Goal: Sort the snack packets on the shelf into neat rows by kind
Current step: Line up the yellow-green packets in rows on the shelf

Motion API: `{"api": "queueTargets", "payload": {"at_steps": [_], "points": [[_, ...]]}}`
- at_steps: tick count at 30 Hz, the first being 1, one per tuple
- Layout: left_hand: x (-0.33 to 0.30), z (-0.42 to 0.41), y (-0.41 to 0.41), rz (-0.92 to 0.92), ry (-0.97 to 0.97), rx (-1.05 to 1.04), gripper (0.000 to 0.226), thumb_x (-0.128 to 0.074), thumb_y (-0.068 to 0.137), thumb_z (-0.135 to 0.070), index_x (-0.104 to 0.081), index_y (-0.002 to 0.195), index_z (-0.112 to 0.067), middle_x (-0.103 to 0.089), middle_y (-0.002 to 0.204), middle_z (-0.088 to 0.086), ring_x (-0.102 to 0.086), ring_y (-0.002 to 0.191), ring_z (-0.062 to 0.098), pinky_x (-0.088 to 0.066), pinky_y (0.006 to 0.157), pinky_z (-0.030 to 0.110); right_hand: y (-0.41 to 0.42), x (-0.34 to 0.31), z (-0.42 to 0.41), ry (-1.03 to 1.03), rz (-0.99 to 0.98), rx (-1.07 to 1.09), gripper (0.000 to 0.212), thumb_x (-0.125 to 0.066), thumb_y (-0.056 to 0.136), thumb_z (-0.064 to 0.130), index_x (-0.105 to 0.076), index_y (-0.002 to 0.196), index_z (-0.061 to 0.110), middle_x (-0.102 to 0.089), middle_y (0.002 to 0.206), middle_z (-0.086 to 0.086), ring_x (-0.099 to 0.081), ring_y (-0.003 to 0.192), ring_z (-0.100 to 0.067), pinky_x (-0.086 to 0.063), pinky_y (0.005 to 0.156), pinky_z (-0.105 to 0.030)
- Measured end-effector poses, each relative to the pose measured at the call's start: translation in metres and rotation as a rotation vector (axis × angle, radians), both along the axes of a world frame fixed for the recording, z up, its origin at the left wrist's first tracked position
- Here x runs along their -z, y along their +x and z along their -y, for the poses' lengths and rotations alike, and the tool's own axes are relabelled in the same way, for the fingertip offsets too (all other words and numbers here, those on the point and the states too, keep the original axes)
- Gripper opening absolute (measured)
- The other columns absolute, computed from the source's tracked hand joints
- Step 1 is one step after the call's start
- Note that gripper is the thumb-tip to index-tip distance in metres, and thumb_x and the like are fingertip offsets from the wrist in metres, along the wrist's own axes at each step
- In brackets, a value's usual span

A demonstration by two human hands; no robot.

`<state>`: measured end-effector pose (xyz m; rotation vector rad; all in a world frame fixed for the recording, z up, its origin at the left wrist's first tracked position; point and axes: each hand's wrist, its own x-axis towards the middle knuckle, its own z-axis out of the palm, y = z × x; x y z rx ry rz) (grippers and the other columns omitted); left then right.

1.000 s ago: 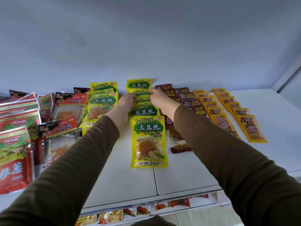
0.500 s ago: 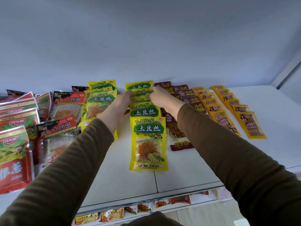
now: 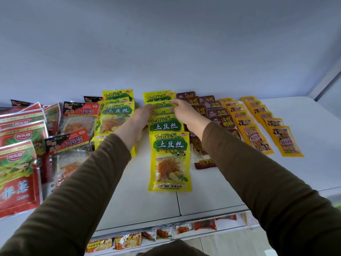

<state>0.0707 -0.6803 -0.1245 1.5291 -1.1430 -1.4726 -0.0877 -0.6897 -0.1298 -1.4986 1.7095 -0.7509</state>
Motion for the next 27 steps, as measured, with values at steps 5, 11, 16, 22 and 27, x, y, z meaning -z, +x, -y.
{"api": "queueTargets", "payload": {"at_steps": [5,11,16,22,27], "points": [[0.009,-0.012,-0.002,-0.177,-0.008,-0.045,0.028,-0.044,0.105,-0.030,-0.067,0.098,-0.017,-0.075,0.070,-0.003,-0.073,0.066,0.016,-0.057,0.061,0.025,-0.002,0.003,-0.005,-0.036,0.125,0.041,0.045,-0.036,0.108,0.014,-0.038,0.153,0.016,-0.037,0.158,-0.007,-0.054,0.102,0.000,-0.051,0.091,-0.030],[0.003,-0.039,0.001,-0.154,-0.123,-0.083,0.026,-0.041,0.108,-0.033,-0.063,0.111,-0.020,-0.076,0.107,-0.007,-0.066,0.110,0.002,-0.054,0.086,0.018,-0.014,-0.007,-0.033,-0.178,0.303,0.139,0.042,-0.039,0.109,0.018,-0.044,0.150,0.018,-0.045,0.153,0.003,-0.044,0.138,-0.014,-0.039,0.102,-0.023],[0.036,-0.083,0.017,-0.004,-0.190,0.039,0.060,-0.039,0.107,-0.047,-0.020,0.162,-0.036,-0.018,0.168,-0.018,-0.018,0.154,0.007,-0.017,0.118,0.028,-0.018,0.014,-0.110,-0.173,0.215,0.112,0.047,-0.048,0.106,0.027,-0.038,0.152,0.036,-0.035,0.159,0.014,-0.034,0.137,0.001,-0.029,0.113,-0.029],[0.048,-0.119,0.004,-0.104,-0.213,0.045,0.062,-0.042,0.110,-0.037,-0.014,0.164,-0.029,-0.015,0.168,-0.018,-0.014,0.152,-0.003,-0.013,0.127,0.029,0.012,0.042,-0.171,-0.292,-0.434,-0.149,0.093,-0.059,0.089,0.059,-0.014,0.162,0.024,0.003,0.169,0.002,0.007,0.155,-0.015,0.002,0.123,-0.030],[0.053,-0.117,0.001,-0.120,-0.199,0.019,0.061,-0.045,0.109,-0.035,-0.020,0.163,-0.028,-0.022,0.167,-0.017,-0.021,0.150,-0.002,-0.018,0.120,0.022,0.008,0.046,-0.160,-0.239,-0.487,-0.226,0.099,-0.061,0.086,0.063,-0.011,0.161,0.021,0.005,0.169,-0.002,0.012,0.155,-0.015,0.007,0.118,-0.025]]}}
